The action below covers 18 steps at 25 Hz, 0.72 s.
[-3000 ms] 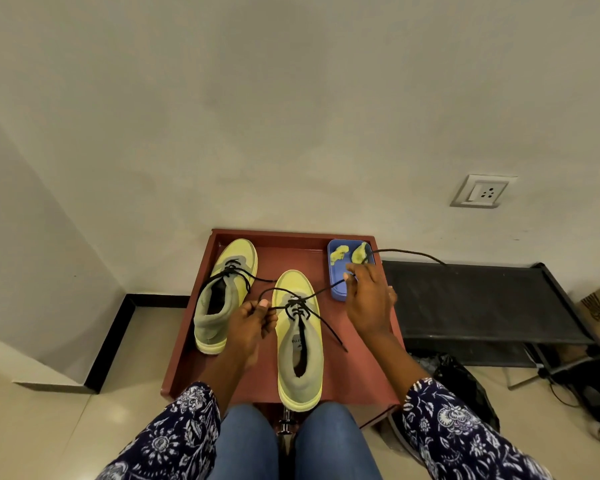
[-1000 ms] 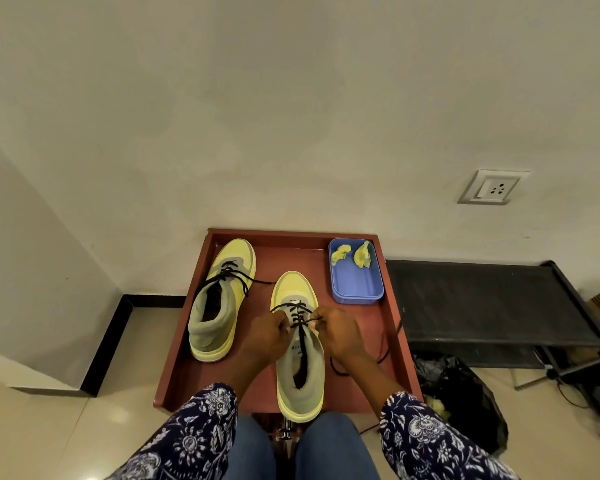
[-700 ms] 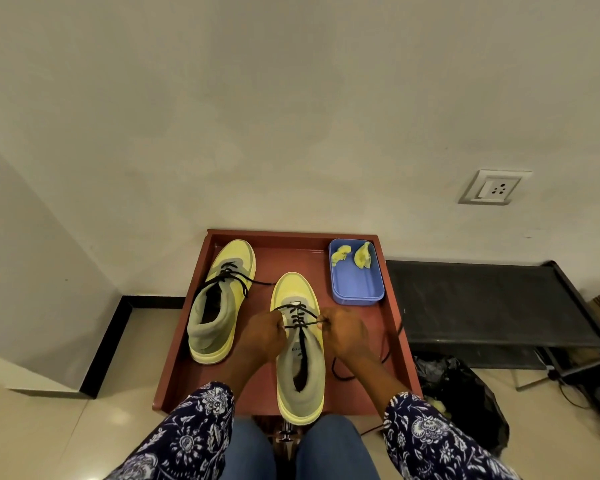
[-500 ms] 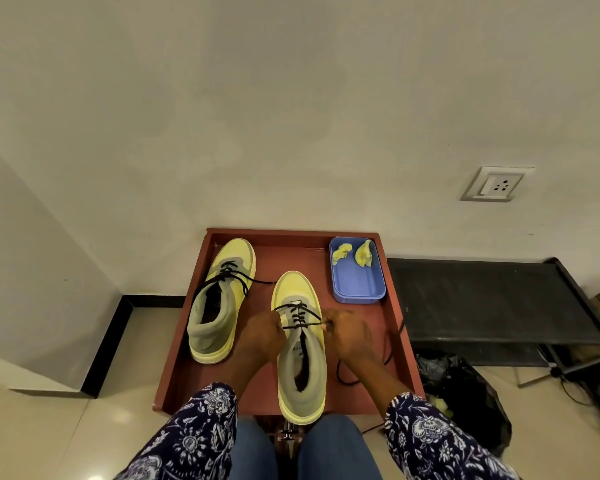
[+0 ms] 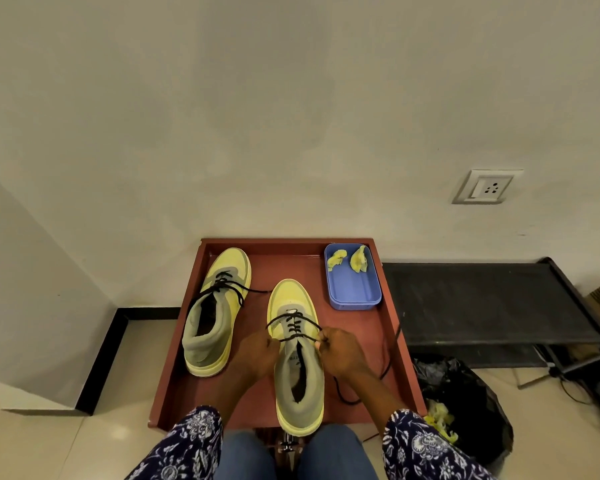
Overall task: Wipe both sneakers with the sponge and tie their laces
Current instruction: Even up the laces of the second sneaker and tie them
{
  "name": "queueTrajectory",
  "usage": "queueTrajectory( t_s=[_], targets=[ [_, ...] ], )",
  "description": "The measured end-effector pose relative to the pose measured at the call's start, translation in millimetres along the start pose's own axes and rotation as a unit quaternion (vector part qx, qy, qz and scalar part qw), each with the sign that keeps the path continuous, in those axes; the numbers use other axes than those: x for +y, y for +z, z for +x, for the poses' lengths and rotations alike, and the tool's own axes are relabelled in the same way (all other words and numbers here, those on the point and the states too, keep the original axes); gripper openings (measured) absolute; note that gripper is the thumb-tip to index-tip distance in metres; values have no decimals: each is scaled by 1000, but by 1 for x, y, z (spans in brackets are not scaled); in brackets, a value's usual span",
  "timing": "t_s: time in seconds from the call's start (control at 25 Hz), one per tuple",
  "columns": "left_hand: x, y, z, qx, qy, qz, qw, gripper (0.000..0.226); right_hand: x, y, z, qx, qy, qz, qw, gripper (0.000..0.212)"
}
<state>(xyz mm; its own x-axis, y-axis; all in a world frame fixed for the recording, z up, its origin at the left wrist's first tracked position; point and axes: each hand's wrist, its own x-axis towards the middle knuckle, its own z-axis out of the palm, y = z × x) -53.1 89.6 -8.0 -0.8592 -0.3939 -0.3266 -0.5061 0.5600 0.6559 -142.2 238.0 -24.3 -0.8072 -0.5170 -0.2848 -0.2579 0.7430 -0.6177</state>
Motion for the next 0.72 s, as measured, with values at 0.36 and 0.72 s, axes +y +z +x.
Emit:
queueTrajectory(
  t_s=[0.36,0.72],
  targets=[
    [27,19,4,117,-49,-406,905,30,-15,9,-12,34,24,332,942,25],
    [30,18,6,106,-33,-444,889,16,-34,16,-4,26,15,444,896,17]
  ],
)
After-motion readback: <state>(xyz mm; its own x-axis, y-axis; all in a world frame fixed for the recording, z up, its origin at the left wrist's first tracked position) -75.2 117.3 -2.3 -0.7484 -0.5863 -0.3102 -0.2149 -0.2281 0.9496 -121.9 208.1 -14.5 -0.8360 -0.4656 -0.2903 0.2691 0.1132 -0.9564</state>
